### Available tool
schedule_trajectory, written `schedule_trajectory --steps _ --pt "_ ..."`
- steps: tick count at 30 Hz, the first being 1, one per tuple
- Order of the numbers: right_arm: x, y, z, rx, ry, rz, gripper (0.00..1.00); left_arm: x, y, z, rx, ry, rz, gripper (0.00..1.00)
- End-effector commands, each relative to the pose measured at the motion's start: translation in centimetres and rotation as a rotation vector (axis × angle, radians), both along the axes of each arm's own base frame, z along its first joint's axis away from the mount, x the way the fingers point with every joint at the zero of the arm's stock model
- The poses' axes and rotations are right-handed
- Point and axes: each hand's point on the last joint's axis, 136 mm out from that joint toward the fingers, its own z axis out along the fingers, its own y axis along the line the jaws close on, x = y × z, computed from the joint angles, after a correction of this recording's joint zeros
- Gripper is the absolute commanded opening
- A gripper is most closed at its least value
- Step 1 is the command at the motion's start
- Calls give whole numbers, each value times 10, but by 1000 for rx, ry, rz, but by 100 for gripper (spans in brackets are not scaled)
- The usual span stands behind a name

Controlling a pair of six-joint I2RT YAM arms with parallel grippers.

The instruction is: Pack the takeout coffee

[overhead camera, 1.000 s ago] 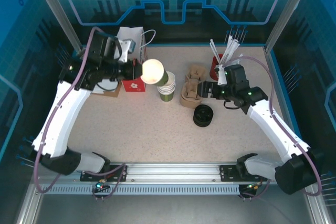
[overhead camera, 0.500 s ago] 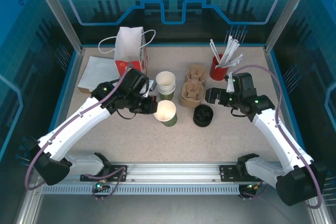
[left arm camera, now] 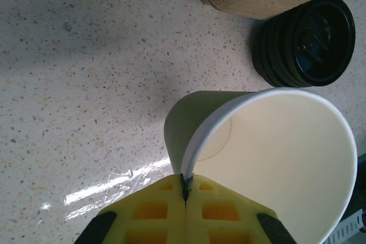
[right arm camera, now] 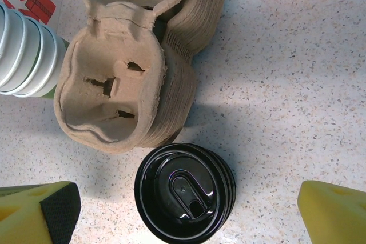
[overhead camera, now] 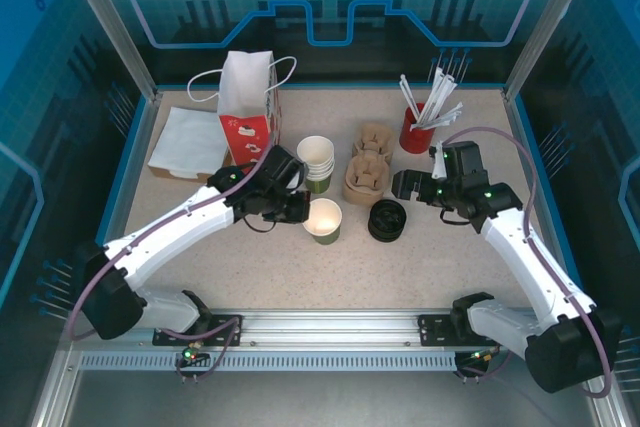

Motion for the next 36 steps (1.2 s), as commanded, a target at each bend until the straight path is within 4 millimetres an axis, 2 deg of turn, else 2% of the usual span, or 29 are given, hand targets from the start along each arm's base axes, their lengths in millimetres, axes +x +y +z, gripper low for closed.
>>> schedule_trajectory --steps 1,13,24,30,31,33,36 --pt "0 -8 -9 -26 32 -18 100 3 -8 -12 13 4 0 5" --pt "-2 -8 -19 -43 76 -14 100 5 -14 -45 57 53 -1 10" --pt "-13 -16 -40 -133 192 26 98 4 -13 -47 82 55 -25 26" --pt "-21 -9 -57 -121 275 66 90 11 -4 -15 83 -41 -10 47" --pt "-22 -8 -59 -122 289 73 89 14 -1 -1 71 -92 -2 56" --pt "-24 -9 -63 -129 303 78 88 18 4 18 57 -167 9 66" --pt "-25 -9 -65 -134 315 80 87 24 14 46 45 -285 31 75"
